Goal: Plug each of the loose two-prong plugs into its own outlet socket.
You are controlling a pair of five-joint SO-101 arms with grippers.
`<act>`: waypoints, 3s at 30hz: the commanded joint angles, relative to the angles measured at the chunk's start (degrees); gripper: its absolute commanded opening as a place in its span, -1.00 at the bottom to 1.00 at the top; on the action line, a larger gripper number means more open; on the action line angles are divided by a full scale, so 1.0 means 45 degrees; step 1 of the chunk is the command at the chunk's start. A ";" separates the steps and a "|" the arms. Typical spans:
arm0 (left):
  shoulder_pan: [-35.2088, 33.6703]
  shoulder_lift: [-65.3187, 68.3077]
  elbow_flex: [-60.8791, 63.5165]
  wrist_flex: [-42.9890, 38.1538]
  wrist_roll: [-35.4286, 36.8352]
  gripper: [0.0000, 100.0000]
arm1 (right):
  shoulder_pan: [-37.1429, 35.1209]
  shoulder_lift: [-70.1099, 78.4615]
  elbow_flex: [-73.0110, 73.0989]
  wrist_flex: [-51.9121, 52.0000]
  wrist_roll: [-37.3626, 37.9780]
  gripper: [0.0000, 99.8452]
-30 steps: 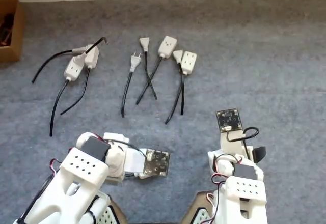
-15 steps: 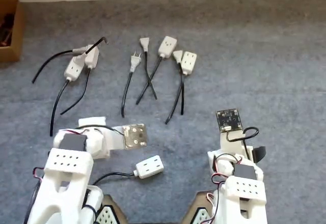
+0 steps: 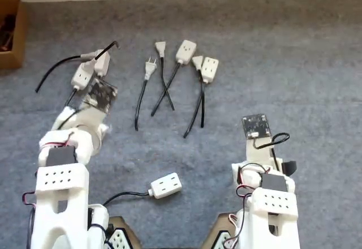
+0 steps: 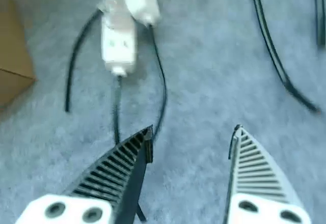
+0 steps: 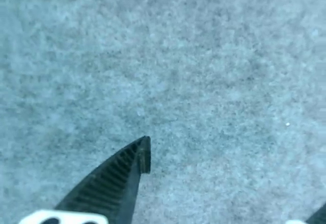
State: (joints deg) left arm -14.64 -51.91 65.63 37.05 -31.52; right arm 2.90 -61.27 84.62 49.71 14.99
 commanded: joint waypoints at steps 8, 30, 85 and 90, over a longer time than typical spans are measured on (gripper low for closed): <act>0.2686 0.8684 -0.9368 0.1895 0.1778 -0.52 | 0.1514 -0.0127 0.0557 -0.1260 0.0000 0.00; 0.4112 2.8083 -3.4139 0.9084 0.3028 -0.53 | 0.1534 -0.0147 0.0635 -0.2061 -0.0410 0.00; 1.1673 1.7045 -2.2261 1.4281 0.0391 -0.98 | 0.6457 -0.0147 -0.0537 -0.0205 -0.0352 0.00; 1.2806 1.7885 -2.0249 1.1897 0.0410 -0.98 | 0.7160 -0.0205 -0.0654 -0.0303 -0.0352 0.00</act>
State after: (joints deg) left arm 40.04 28.62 -28.35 96.04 -29.23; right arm 31.82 -61.27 85.14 48.40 13.49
